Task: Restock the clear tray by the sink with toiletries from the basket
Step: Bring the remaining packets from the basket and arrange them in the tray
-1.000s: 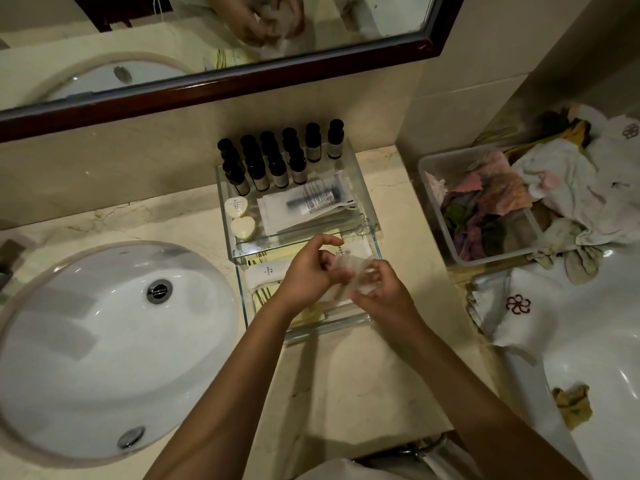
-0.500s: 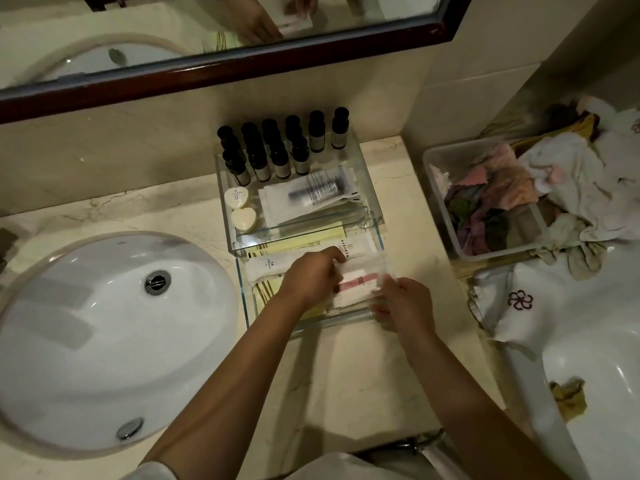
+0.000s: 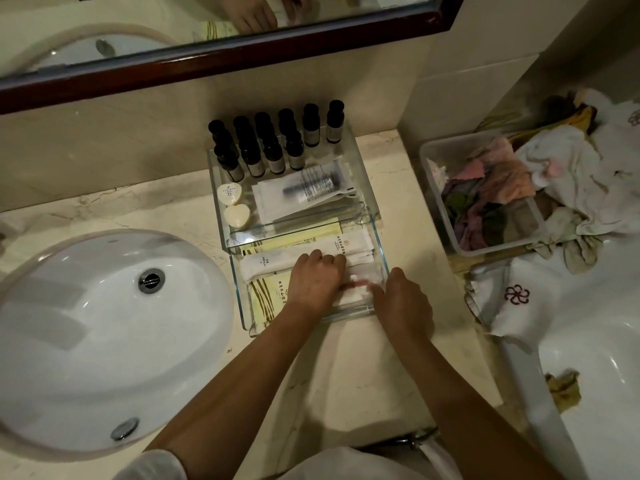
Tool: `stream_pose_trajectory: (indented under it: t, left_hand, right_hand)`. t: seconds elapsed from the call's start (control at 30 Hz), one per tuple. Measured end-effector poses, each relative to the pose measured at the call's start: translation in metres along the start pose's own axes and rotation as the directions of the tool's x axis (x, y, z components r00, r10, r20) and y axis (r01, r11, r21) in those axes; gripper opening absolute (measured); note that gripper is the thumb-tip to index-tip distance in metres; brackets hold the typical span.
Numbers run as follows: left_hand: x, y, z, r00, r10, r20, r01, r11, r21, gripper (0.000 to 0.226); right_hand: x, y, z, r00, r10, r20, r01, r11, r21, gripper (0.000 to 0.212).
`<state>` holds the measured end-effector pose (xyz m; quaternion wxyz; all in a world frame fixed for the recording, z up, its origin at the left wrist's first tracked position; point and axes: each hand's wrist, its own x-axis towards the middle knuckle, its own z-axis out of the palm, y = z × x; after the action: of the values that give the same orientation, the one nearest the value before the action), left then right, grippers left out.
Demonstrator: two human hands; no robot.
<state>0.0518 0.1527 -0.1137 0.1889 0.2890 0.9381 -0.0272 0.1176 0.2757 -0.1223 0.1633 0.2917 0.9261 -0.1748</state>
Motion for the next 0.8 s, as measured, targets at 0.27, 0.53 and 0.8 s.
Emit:
stream_pose_trajectory:
  t: [0.27,0.53,0.8]
  left_hand:
    - [-0.009,0.001,0.025,0.967,0.018,-0.253,-0.027,0.999,-0.031,0.023]
    - [-0.019,0.005,0.03,0.993,0.029,-0.113,-0.039,0.996,-0.086,0.023]
    - [-0.025,0.003,0.029,0.988,-0.051,-0.145,0.038,0.995,-0.094,0.015]
  right_hand:
    - [0.001,0.004,0.017,0.815,-0.521,-0.253,0.515,0.852,-0.097,0.032]
    - [-0.008,0.023,0.027,0.732,-0.664,-0.154,0.617,0.742,-0.262,0.029]
    - [-0.005,0.024,0.022,0.761,-0.645,-0.068,0.616,0.753,-0.232,0.028]
